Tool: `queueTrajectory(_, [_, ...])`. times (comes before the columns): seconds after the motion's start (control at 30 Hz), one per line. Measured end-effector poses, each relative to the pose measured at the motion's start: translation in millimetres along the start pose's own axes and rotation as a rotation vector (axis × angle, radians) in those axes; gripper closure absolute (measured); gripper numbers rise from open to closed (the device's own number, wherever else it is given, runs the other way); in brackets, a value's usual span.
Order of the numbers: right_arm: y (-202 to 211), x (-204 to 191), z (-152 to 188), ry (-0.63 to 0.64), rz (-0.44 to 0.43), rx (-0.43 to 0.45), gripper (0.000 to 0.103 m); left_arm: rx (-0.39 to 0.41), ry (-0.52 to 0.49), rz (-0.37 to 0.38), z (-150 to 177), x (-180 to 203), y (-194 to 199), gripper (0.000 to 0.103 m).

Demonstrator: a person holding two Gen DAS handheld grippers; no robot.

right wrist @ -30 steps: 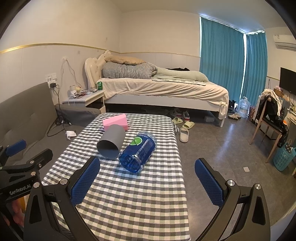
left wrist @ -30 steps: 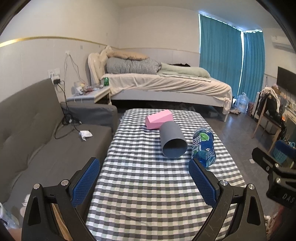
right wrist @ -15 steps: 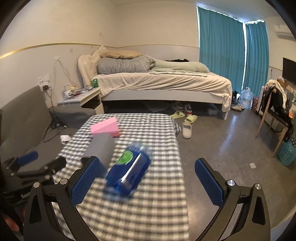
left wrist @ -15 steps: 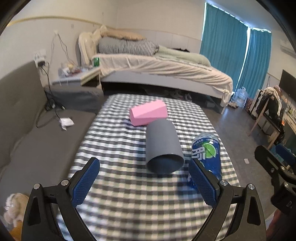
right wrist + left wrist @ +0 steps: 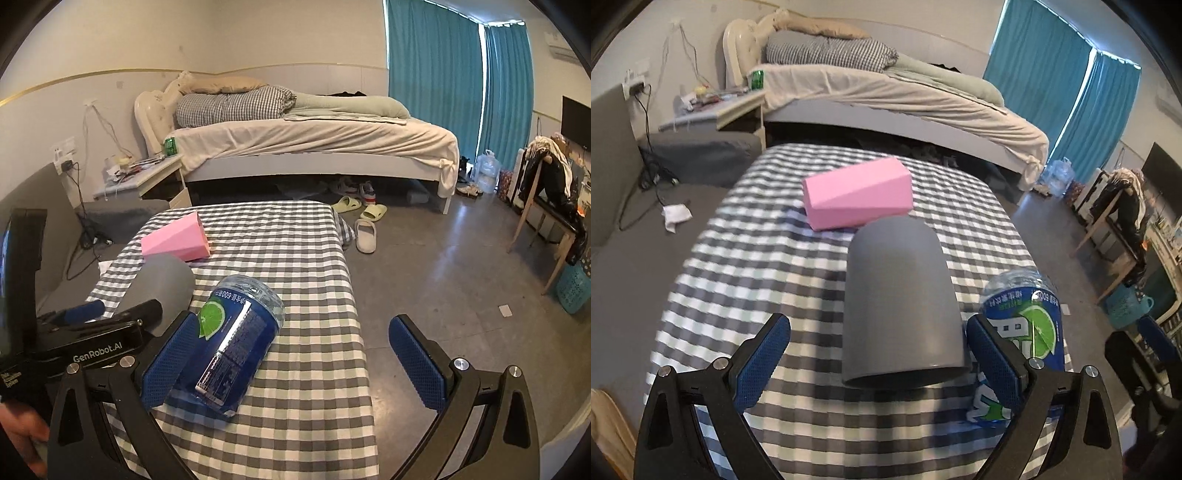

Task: Flip cup upside down
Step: 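Move the left gripper to the grey cup and close around its body, then lift the grey cup with the left gripper toward the right gripper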

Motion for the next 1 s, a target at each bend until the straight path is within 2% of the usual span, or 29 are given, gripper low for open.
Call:
queueTrajectory(0.13, [2.5, -8.8, 0.6, 0.085, 0.06, 0.018, 0.0, -0.051, -0.062, -0.009, 8.1, 13.8, -9.2, 0.007])
queueTrajectory(0.2, [9.1, -11.7, 0.5, 0.104, 0.062, 0.033, 0.0, -0.085, -0.056, 0.029, 10.9, 16.1, -13.2, 0.019])
queueTrajectory(0.23, [13.5, -12.2, 0.6, 0.112, 0.064, 0.043, 0.0, -0.108, -0.048, 0.045, 12.7, 16.8, -15.7, 0.03])
queueTrajectory(0.37, [22.6, -8.7, 2.6, 0.115, 0.076, 0.059, 0.0, -0.107, -0.052, 0.045, 16.2, 18.7, -12.5, 0.03])
queueTrajectory(0.57, [17.6, -2.7, 6.3, 0.061, 0.051, 0.027, 0.0, -0.108, -0.031, 0.009, 26.7, 8.2, 7.6, 0.03])
queueTrajectory(0.83, [28.4, -2.3, 16.3, -0.008, 0.005, -0.001, 0.0, -0.136, -0.011, -0.046, 77.2, -8.4, 52.8, 0.03])
queueTrajectory(1.0, [57.0, -7.3, 24.0, -0.042, -0.042, -0.014, 0.0, -0.149, -0.005, -0.03, 103.2, -7.7, 77.5, 0.03])
Point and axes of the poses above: each gripper's, at about its wrist camera, not at the fingertips, and y roughly against the way its jaws point, x to its right, z to its underside, the point moved 1 cm from there along -y, roughly the way its jaws point, and after that the axes turned 9 degrees about y, right-handed, at the moved point
